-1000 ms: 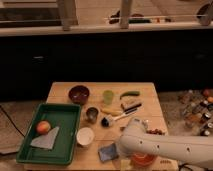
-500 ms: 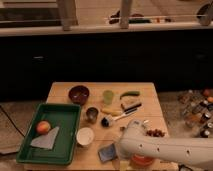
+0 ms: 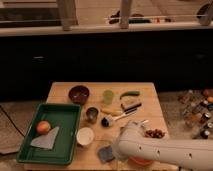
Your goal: Wipe purple bowl with sponge
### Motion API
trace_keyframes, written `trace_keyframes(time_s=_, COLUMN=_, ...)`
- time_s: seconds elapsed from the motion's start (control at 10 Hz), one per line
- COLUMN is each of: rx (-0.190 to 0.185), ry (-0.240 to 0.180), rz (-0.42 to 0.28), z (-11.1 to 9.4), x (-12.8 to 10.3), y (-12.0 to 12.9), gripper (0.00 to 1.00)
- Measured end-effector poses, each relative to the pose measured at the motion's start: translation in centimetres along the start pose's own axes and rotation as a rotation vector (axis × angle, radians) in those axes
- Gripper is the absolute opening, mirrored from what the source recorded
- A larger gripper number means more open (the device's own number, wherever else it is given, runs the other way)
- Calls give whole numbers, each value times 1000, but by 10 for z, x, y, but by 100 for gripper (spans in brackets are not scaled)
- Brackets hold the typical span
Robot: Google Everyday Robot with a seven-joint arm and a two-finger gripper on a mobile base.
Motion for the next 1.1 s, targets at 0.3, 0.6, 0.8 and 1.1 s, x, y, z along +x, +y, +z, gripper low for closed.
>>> trace_keyframes(time_s=0.3, rx=-16, ry=-49, rz=-32, z=7, x=-7, y=-6, gripper=80)
trace_keyframes(time_s=0.6, rx=-40, ry=-81, rz=-47, z=18, x=-10, y=-9, gripper=80)
trace_keyframes(time_s=0.8, rx=-53, ry=-91, rz=-48, z=24, x=-9, y=-10, gripper=80)
trace_keyframes(time_s=1.1, rx=-69, ry=-98, rz=-44, z=35, x=-1, y=-10, gripper=74)
